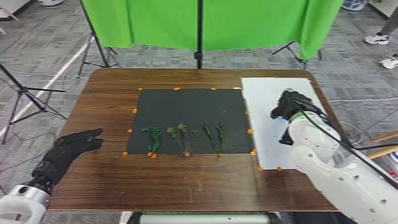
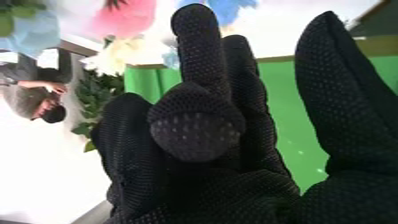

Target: Arrange flowers

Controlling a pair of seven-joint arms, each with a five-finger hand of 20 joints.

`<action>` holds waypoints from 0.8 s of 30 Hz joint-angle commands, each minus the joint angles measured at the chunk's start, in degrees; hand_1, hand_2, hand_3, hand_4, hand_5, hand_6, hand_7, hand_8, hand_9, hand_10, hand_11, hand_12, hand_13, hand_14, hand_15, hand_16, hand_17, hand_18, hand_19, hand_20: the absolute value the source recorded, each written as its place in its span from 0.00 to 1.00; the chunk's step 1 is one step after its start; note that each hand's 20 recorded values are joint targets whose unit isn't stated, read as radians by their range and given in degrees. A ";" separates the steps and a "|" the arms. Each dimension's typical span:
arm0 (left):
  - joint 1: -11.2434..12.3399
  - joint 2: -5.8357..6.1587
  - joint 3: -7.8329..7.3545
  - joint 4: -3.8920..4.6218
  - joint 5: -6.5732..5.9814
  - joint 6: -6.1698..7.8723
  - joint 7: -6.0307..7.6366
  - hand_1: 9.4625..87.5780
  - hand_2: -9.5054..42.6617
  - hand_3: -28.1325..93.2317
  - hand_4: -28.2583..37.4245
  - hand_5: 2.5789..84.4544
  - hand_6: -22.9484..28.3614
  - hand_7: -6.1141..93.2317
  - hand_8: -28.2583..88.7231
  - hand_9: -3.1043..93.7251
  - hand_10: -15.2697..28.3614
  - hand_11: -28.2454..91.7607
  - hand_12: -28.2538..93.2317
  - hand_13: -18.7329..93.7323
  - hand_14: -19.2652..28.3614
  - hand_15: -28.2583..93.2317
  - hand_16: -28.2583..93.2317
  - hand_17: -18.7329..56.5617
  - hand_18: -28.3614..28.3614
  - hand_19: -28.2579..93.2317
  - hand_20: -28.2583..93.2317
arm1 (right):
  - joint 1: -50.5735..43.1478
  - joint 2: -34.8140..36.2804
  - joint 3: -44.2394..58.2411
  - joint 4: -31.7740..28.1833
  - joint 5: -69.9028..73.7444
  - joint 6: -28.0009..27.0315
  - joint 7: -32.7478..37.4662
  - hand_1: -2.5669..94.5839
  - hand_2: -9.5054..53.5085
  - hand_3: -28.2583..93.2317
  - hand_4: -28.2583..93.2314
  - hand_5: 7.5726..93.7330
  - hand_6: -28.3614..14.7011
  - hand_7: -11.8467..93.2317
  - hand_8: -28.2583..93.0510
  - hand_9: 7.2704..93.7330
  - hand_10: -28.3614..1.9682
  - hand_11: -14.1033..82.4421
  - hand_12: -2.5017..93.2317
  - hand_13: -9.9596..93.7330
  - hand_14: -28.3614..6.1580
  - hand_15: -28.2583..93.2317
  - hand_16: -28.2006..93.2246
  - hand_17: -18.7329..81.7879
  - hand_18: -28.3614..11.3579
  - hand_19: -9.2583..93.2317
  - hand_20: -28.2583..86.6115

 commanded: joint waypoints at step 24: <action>2.21 -0.08 0.56 -0.90 -3.27 8.42 1.79 0.21 0.26 0.75 0.07 0.54 0.57 0.14 0.20 0.51 0.70 0.38 0.32 0.48 0.82 0.37 0.23 0.30 0.75 0.35 0.35 | 3.63 2.78 -4.33 -4.76 -7.92 27.51 -6.45 0.70 0.00 0.66 0.18 0.83 0.58 0.35 0.37 0.98 0.61 0.27 0.50 1.00 0.84 0.79 0.48 0.89 0.41 1.00 0.78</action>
